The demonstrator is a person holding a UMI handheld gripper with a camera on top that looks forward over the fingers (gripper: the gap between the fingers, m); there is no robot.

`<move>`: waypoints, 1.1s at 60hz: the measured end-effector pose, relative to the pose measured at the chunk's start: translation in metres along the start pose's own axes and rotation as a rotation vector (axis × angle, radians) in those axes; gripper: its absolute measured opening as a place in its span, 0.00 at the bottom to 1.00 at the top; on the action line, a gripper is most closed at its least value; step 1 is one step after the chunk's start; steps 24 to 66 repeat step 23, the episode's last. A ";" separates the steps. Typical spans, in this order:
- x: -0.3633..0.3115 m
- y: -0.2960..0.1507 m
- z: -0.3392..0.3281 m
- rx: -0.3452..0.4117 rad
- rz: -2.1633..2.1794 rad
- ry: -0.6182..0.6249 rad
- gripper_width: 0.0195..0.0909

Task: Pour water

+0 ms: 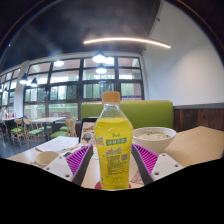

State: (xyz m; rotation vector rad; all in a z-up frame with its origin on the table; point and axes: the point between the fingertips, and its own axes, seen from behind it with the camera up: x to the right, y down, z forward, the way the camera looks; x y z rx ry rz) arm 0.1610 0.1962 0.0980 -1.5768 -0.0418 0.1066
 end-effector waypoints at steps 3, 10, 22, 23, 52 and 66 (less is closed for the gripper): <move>0.000 0.000 0.001 0.000 0.001 0.000 0.90; 0.001 0.000 -0.002 -0.003 -0.002 0.003 0.90; -0.001 0.000 0.000 -0.009 -0.008 0.004 0.90; -0.001 0.000 0.001 -0.009 -0.008 0.004 0.90; -0.001 0.000 0.001 -0.009 -0.008 0.004 0.90; -0.001 0.000 0.001 -0.009 -0.008 0.004 0.90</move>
